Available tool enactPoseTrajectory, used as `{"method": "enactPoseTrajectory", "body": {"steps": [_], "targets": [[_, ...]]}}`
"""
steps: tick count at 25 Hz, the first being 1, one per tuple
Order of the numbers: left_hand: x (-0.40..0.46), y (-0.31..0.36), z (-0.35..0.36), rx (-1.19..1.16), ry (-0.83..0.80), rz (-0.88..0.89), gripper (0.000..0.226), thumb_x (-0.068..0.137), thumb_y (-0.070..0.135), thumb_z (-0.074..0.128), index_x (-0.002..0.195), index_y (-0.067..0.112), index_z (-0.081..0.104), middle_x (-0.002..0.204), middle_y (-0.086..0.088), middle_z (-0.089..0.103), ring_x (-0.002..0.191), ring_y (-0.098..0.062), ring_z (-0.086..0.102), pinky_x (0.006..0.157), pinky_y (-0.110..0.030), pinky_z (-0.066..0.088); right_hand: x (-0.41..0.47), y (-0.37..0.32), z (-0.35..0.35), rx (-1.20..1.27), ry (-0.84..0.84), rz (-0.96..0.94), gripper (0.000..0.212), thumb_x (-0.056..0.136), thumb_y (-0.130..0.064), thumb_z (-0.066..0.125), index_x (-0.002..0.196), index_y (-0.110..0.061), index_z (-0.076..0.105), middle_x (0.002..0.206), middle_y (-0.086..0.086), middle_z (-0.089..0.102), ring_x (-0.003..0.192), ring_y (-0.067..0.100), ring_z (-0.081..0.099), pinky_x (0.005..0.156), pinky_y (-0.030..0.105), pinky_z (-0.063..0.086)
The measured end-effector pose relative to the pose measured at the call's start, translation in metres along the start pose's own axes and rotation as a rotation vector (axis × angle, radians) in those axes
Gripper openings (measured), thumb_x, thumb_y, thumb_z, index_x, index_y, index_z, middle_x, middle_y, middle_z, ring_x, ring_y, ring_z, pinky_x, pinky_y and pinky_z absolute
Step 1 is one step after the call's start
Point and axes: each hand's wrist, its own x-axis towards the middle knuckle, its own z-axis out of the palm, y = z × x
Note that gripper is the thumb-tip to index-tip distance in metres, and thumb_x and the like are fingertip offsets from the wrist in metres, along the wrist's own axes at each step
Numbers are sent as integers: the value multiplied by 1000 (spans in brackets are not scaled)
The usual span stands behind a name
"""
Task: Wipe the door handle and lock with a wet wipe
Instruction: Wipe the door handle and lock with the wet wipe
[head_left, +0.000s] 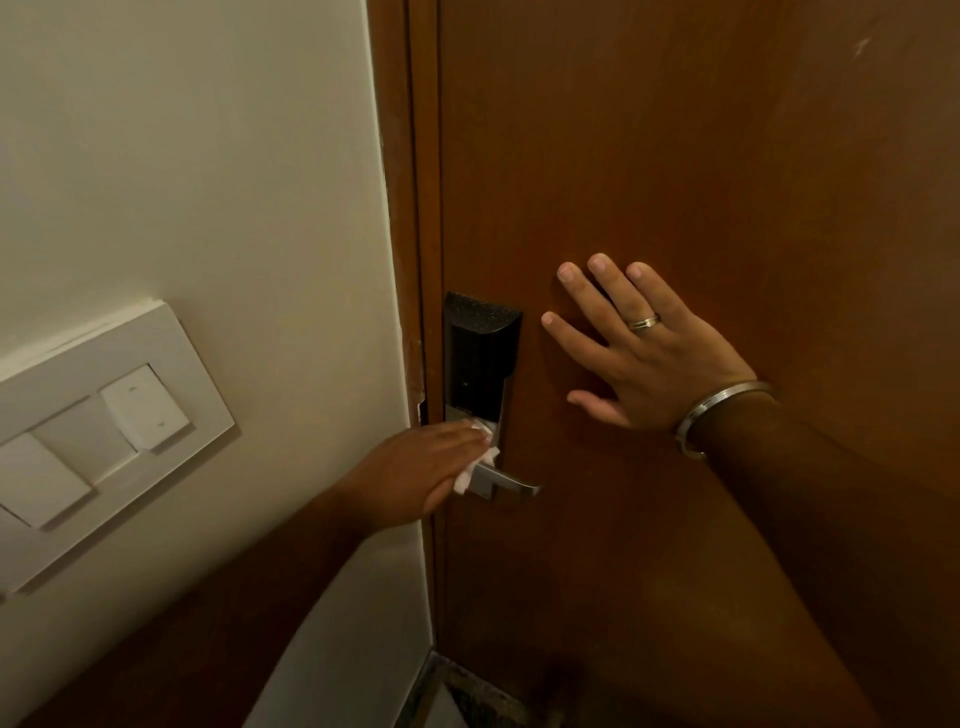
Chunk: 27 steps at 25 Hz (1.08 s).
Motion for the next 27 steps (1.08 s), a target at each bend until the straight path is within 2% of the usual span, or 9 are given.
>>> {"method": "enactPoseTrajectory", "body": {"steps": [3,7,9,12,15,18,22,24,27], "targets": [[4,-4,-5,44,-17,60,48,88,17,67,133,12,51,136,-11,55,128,-22,46,107,-38,35,1,-2,0,-4,-3,-4,87,91,-71,26,157,-15,25,163,27,14,150,45,14,122,54,2],[24,38,15,99,-18,46,35,89,16,66,122,10,58,121,-13,65,113,-27,58,99,-41,44,1,-1,-1,-19,-1,5,86,91,-70,25,157,-15,26,163,27,14,150,45,14,122,54,2],[30,62,27,92,-23,6,40,94,18,58,131,8,50,131,-15,58,121,-29,51,105,-42,38,0,1,-2,-22,-1,1,86,91,-70,26,157,-15,26,163,27,15,150,45,15,122,53,3],[23,68,34,83,-6,86,46,100,20,44,143,7,32,147,-14,40,136,-26,33,114,-43,24,0,1,-1,-18,1,-3,85,91,-70,26,157,-15,27,163,27,15,150,45,14,122,53,2],[7,34,19,41,65,1,51,93,11,52,141,10,35,147,-12,40,136,-25,31,112,-40,20,-1,-2,1,-12,-1,-2,85,92,-69,25,157,-15,27,163,27,15,150,45,13,122,54,1],[0,3,-4,66,48,-9,55,83,7,70,134,11,50,139,-13,51,127,-28,47,105,-44,38,-1,-1,1,-3,7,0,85,92,-69,24,157,-14,26,163,28,13,149,46,12,122,54,0],[15,8,-19,164,40,94,44,70,7,82,111,14,69,116,-8,69,109,-24,62,97,-45,44,0,0,1,-8,8,5,85,92,-69,25,157,-14,25,164,28,12,150,46,10,123,54,0],[22,28,-11,146,-16,66,33,77,13,77,108,16,69,105,-7,73,99,-25,66,91,-42,50,1,-1,0,-8,6,6,85,92,-69,25,158,-15,25,164,27,11,150,46,10,123,54,1],[30,63,11,138,-20,24,33,87,14,65,120,13,60,108,-9,70,97,-26,64,88,-39,51,1,-1,-1,-18,1,14,85,92,-69,26,158,-15,26,164,27,10,150,46,11,123,54,3]]}}
